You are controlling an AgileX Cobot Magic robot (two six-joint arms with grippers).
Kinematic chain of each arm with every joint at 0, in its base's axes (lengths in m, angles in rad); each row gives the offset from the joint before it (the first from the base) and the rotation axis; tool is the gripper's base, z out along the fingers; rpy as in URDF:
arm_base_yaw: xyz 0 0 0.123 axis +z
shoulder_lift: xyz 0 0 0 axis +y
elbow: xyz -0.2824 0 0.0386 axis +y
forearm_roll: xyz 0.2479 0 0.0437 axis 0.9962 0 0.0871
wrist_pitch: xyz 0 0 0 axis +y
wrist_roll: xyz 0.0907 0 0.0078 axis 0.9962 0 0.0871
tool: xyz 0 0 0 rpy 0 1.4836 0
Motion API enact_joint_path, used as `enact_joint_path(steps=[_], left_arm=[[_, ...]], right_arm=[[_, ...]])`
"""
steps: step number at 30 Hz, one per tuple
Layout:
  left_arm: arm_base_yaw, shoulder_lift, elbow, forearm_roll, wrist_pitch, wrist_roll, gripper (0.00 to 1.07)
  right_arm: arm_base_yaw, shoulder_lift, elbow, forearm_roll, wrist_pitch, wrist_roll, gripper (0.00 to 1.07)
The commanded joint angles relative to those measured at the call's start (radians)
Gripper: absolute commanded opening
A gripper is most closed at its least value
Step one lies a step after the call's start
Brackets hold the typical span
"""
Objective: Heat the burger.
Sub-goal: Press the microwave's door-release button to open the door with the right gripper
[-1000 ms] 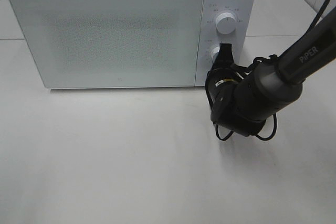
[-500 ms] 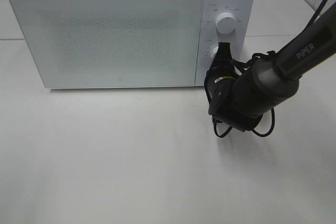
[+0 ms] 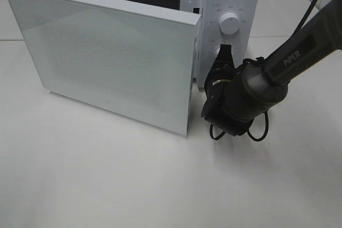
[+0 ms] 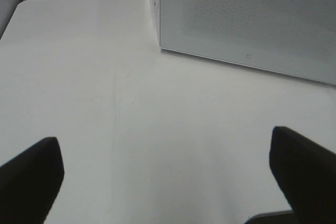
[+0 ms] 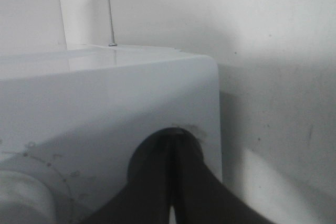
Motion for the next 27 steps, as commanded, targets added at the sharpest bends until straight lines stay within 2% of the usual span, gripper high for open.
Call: enact_joint_path(steps=[1,11,21,27], left_arm=[[0.002,-0.020,0.003,-0.001,-0.013,-0.005,1.00],[0.002,-0.020,0.003,-0.001,-0.013,-0.005,1.00],[0.002,-0.020,0.003,0.000,-0.013,-0.005,1.00],[0.002,-0.020,0.003,-0.001,-0.013,-0.005,1.00]], right_arm=[[-0.044,-0.009,-0.087,-0.175,-0.198,0.001,0.00],[-0.042,-0.029,-0.078,-0.174,-0.110,-0.013,0.00],[-0.040,-0.101,0.025,-0.178,0.022,-0.013,0.00],[-0.040,-0.120,0.071,-0.183,0.033,0.002,0.00]])
